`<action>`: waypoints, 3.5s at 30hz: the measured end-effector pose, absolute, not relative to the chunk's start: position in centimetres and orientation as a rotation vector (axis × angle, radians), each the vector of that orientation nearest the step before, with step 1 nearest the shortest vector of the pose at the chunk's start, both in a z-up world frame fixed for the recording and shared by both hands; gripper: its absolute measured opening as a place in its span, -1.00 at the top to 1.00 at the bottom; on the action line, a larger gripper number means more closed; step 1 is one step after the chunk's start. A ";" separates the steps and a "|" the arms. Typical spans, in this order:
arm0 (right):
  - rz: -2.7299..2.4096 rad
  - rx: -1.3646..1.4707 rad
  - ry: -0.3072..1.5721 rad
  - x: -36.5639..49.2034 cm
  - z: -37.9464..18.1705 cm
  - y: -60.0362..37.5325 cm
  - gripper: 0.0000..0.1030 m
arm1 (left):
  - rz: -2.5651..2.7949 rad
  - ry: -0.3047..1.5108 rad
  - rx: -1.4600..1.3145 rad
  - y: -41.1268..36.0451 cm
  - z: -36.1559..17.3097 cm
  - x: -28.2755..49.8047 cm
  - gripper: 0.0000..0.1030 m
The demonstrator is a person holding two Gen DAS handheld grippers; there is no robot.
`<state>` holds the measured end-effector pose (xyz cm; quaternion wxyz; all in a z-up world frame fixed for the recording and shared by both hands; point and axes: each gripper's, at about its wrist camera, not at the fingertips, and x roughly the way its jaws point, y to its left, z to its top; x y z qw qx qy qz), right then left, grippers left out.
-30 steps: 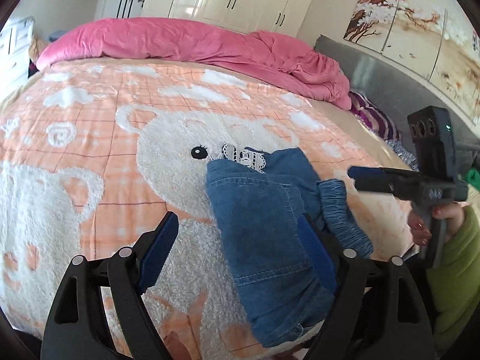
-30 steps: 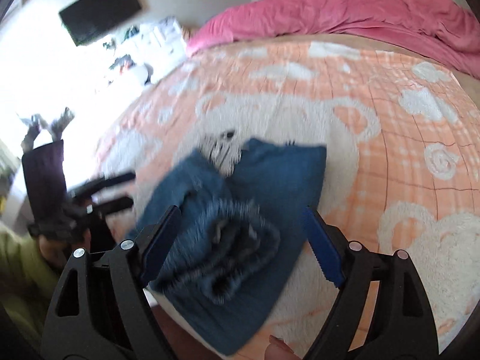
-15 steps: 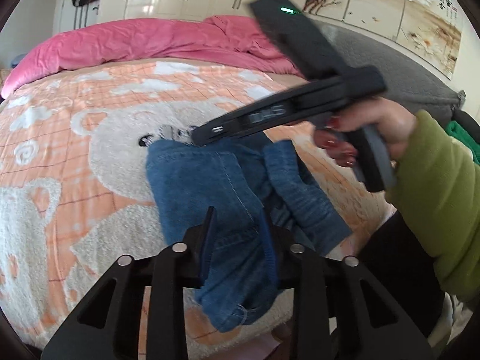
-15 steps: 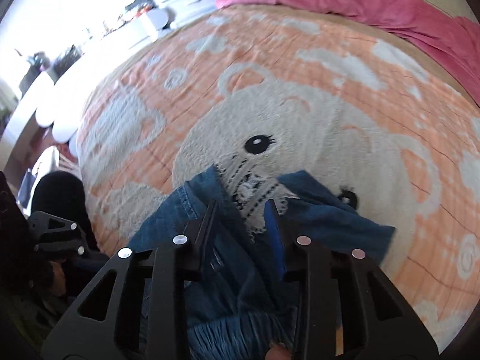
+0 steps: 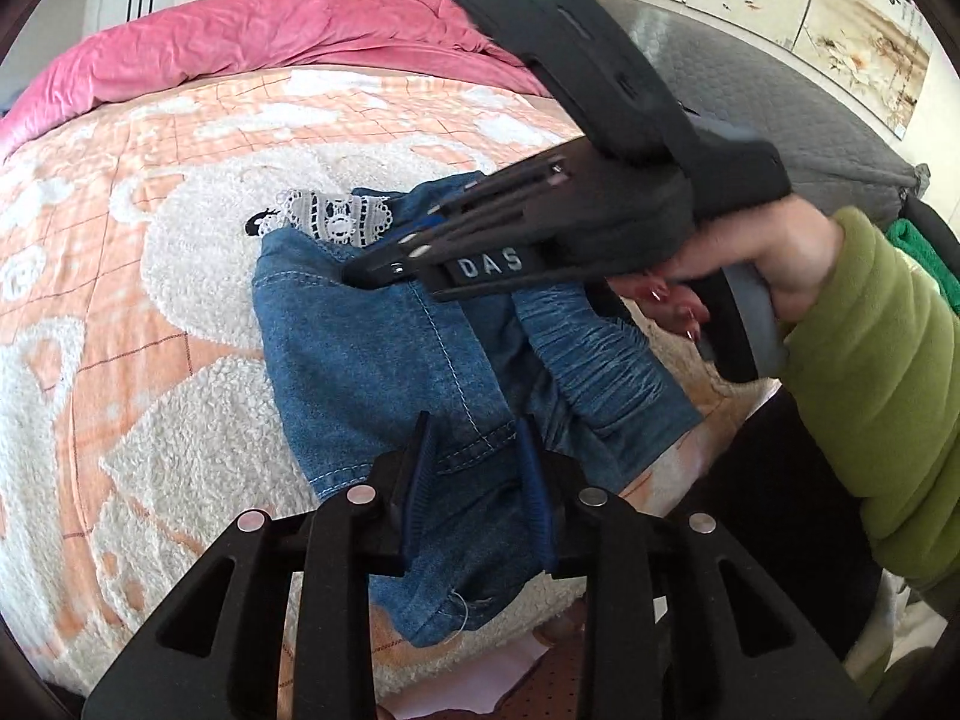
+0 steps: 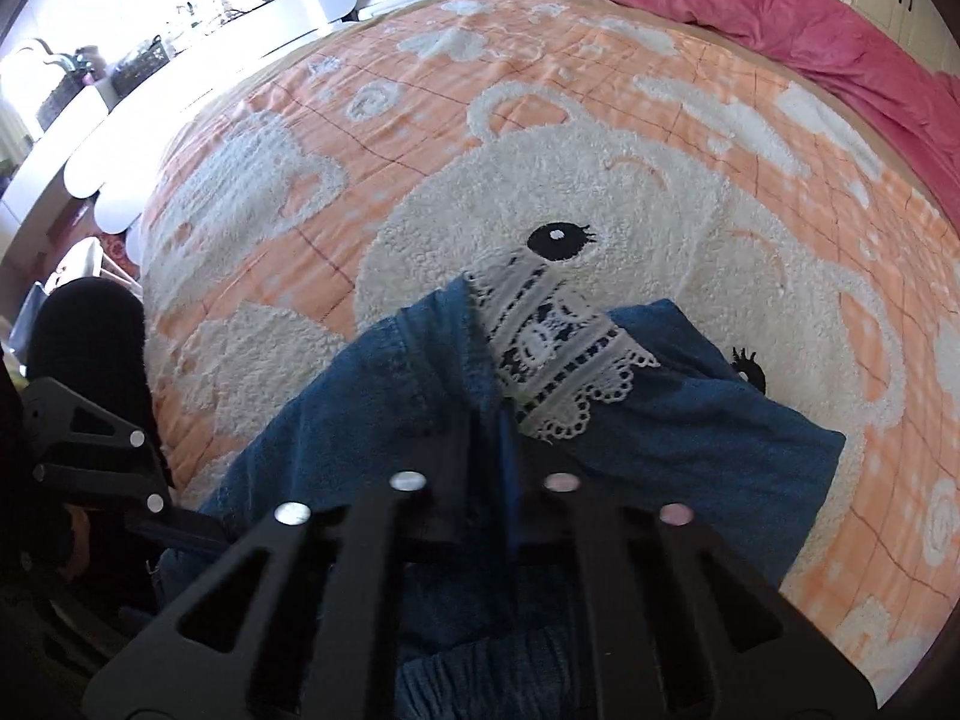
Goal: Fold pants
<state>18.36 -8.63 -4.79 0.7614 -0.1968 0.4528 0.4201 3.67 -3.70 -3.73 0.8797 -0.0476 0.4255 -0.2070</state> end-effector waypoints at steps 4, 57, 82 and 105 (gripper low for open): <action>0.866 -0.440 0.902 17.2 -3.0 -8.4 0.99 | -0.433 0.886 -0.111 -3.2 -3.7 3.7 0.47; 0.603 0.095 0.961 16.4 -3.1 -23.2 0.04 | -0.160 1.009 -0.273 2.5 -5.5 9.8 -0.52; 0.591 0.154 1.047 16.7 -7.1 -22.1 0.34 | -0.168 0.993 -0.269 -1.0 -6.8 11.1 -0.65; 0.557 -0.008 0.796 13.3 -2.6 -18.5 0.86 | -0.250 0.885 -0.197 -2.0 -2.4 10.1 0.49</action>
